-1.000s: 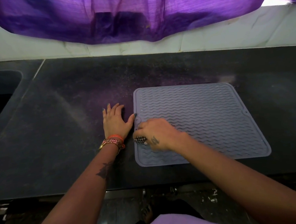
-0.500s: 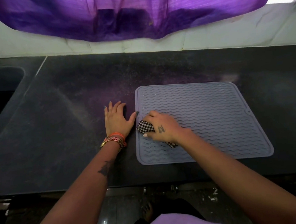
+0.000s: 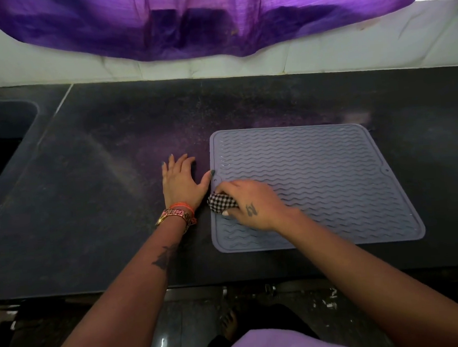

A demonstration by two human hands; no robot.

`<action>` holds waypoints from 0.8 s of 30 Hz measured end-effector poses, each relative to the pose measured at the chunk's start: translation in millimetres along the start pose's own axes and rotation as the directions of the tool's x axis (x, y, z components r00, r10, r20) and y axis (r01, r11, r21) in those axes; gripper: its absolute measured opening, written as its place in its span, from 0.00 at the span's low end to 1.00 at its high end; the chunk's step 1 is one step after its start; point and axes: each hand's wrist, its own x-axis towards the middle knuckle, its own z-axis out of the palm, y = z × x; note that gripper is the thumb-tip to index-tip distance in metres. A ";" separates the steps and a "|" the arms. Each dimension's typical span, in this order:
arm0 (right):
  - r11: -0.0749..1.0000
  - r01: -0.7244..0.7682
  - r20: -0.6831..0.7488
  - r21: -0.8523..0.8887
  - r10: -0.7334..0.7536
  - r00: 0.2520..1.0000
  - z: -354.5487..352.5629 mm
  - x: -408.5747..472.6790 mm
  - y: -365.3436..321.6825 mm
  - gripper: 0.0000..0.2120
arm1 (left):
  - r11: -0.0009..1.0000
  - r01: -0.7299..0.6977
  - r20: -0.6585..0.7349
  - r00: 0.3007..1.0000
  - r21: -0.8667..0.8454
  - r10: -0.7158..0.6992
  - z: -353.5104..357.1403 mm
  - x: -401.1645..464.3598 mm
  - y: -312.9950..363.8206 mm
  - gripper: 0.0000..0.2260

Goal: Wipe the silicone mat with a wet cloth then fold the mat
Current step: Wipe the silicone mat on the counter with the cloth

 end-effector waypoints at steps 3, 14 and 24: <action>0.998 0.053 0.023 -0.036 -0.052 0.998 8.5 -9.9 -2.0 0.21 | 1.000 -0.001 0.003 1.000 -0.001 0.001 -0.6 0.5 0.2 0.26; 0.960 0.030 0.110 0.277 -0.063 0.992 -7.8 -24.3 6.0 0.20 | 1.000 -0.005 0.007 1.000 0.011 0.005 -1.6 0.3 1.1 0.26; 0.988 0.146 0.046 0.054 -0.149 0.988 13.9 -39.1 -7.6 0.22 | 1.000 -0.002 0.024 1.000 0.024 0.001 -3.0 0.1 2.2 0.26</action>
